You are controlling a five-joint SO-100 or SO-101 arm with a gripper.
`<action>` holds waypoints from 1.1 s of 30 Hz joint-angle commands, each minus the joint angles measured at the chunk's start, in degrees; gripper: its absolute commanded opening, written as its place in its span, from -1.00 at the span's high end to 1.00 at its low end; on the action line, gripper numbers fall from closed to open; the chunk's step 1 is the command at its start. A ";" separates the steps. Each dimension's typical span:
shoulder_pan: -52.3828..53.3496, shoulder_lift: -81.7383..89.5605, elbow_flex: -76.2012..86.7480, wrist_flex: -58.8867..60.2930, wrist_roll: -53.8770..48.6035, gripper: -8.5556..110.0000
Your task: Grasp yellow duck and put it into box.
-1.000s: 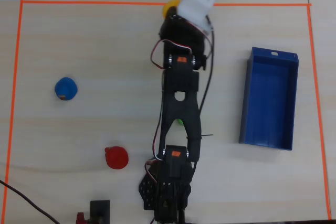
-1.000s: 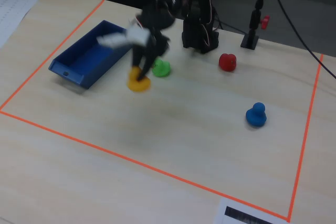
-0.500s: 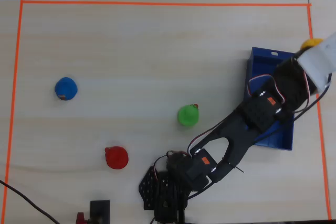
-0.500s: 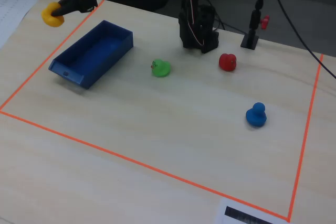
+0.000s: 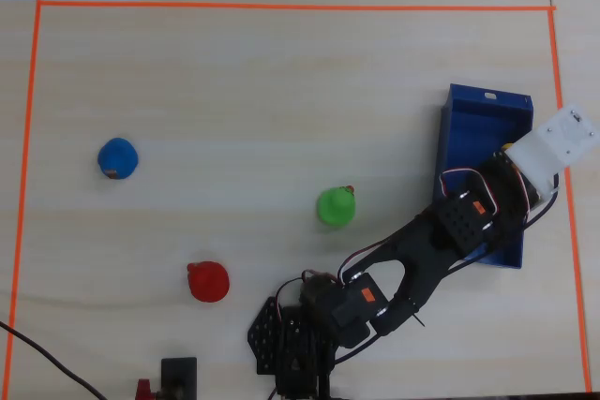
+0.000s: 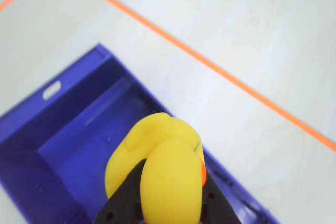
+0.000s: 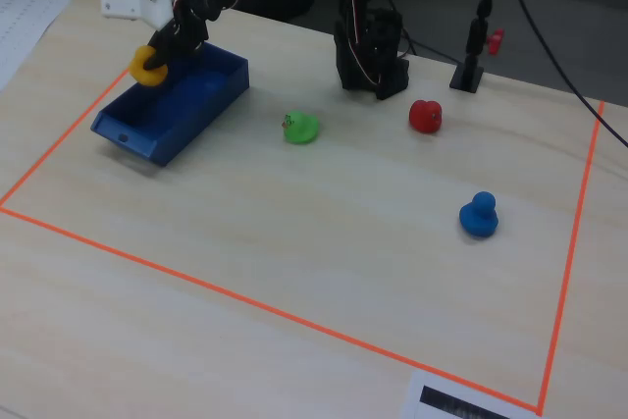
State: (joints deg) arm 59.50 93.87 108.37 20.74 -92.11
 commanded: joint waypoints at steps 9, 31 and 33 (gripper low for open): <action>-2.64 3.25 8.70 -4.22 -2.02 0.85; -22.76 26.89 -6.86 26.46 19.78 0.85; -29.00 32.43 -4.13 31.73 21.18 0.85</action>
State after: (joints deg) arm 40.08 115.31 103.97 48.16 -72.95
